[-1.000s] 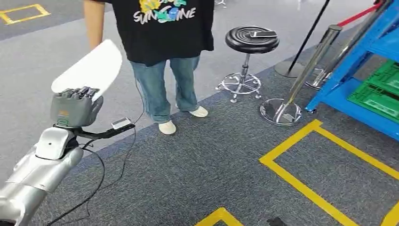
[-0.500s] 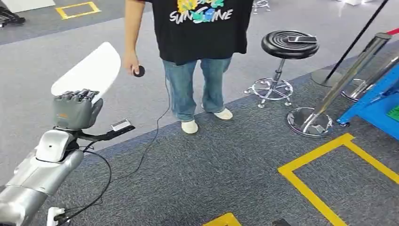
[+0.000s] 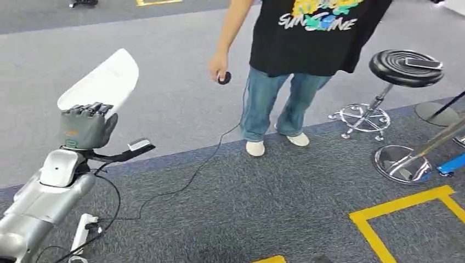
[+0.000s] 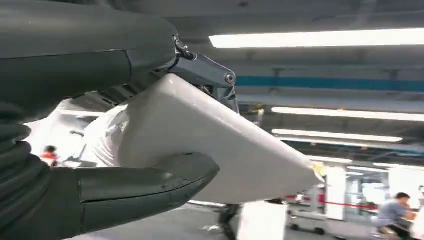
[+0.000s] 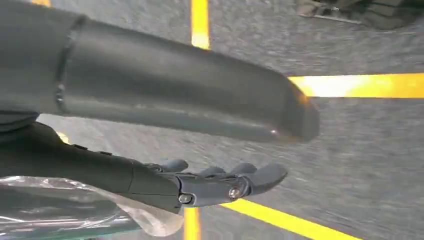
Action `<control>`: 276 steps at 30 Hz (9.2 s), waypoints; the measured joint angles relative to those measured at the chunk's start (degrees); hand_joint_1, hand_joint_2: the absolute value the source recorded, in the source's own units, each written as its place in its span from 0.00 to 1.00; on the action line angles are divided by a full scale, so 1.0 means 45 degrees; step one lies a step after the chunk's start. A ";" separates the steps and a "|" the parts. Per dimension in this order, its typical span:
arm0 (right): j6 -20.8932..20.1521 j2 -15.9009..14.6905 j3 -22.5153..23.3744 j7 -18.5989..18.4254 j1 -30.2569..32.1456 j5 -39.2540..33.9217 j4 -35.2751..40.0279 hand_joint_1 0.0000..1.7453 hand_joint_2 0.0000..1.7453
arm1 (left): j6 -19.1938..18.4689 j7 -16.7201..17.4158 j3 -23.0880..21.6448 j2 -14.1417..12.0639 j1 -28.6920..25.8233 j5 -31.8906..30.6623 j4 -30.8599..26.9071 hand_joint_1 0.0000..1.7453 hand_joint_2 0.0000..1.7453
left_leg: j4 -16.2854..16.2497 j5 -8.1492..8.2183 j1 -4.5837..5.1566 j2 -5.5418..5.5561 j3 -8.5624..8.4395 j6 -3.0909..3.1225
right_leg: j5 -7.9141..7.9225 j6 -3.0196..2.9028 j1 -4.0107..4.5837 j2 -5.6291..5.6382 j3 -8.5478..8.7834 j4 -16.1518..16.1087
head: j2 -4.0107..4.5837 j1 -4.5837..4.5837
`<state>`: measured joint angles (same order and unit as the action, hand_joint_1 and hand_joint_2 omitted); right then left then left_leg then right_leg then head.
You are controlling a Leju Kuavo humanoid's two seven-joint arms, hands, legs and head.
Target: Take the parts from the cabinet and place them on the table.
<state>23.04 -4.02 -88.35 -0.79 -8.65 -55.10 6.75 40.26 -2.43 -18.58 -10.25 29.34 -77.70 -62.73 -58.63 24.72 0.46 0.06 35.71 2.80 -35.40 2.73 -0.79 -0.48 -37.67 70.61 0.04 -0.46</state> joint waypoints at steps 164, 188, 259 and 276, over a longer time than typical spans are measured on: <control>-0.0257 -0.0039 -0.0228 -0.0388 0.0236 0.1122 -0.0034 0.00 0.00 | -0.0010 0.0277 0.0141 -0.0301 -0.0203 -0.0223 0.0136 1.00 1.00 | -0.0015 0.0441 -0.0263 0.0506 -0.0550 -0.0566 | 0.1941 0.0165 -0.0333 0.0611 0.0704 -0.2572 | 0.0000 0.0184; -0.0092 -0.0039 -0.0233 -0.0627 0.0247 0.1744 -0.0034 0.00 0.00 | 0.0000 0.0359 0.0306 -0.0355 -0.0386 -0.0306 0.0044 1.00 1.00 | 0.0150 0.0223 0.0096 0.0448 -0.0459 0.0098 | 0.0359 -0.0039 0.0081 0.0090 -0.1016 0.1099 | 0.0000 0.0199; -0.0004 -0.0034 -0.0223 -0.0597 0.0183 0.1438 -0.0034 0.00 0.00 | 0.0000 0.0724 0.0743 -0.0102 -0.0436 -0.0811 -0.0146 1.00 1.00 | -0.0482 0.0306 -0.0102 0.1433 0.0205 -0.0399 | 0.1663 -0.0255 -0.0008 0.1004 0.0604 -0.2330 | 0.0000 0.0156; 0.0030 -0.0034 -0.0228 -0.0622 0.0178 0.1409 -0.0034 0.00 0.00 | 0.0000 0.0612 0.0743 -0.0199 -0.0443 -0.0801 -0.0151 1.00 1.00 | -0.0478 0.0312 -0.0095 0.1433 0.0203 -0.0391 | 0.1661 -0.0249 -0.0013 0.1004 0.0603 -0.2337 | 0.0005 0.0151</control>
<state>23.17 -4.17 -89.37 -3.58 -7.85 -48.76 6.60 40.26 0.33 -15.23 -11.15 27.34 -81.31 -63.41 -60.78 26.13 0.04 6.51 36.62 1.04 -27.93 1.61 -0.85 4.03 -34.96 60.10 0.07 0.22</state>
